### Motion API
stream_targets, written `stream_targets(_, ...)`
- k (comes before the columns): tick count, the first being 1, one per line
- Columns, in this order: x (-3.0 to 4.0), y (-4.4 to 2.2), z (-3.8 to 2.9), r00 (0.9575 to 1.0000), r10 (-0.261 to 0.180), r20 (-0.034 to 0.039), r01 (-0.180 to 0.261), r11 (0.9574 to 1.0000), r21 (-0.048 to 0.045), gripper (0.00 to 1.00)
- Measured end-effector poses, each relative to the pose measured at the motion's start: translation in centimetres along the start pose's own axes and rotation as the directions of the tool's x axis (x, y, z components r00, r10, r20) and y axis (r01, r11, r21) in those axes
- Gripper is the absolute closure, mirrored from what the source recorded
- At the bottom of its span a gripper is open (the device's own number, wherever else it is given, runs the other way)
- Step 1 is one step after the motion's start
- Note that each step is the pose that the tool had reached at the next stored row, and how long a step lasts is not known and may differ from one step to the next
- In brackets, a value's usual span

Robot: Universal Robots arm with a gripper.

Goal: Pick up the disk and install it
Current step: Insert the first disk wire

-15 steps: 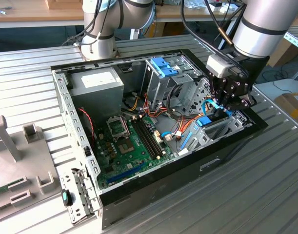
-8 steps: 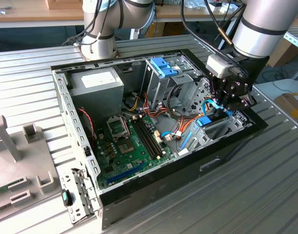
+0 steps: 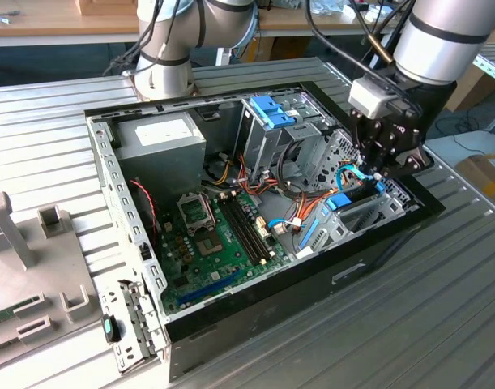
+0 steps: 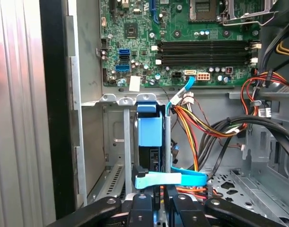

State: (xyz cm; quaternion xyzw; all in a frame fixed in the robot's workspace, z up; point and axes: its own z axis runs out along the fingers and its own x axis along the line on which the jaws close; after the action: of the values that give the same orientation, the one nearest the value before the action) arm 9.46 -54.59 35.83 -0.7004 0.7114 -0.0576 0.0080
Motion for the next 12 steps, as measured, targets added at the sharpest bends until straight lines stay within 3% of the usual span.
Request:
stream_targets(6, 0.13, -0.08, -0.91, 1.0, 0.002, 0.0022, -0.002, 1.0, -0.0001, 0.76)
stream_targets(12, 0.12, -0.06, -0.93, 0.9999, 0.013, 0.0012, -0.013, 0.9999, -0.0009, 0.76)
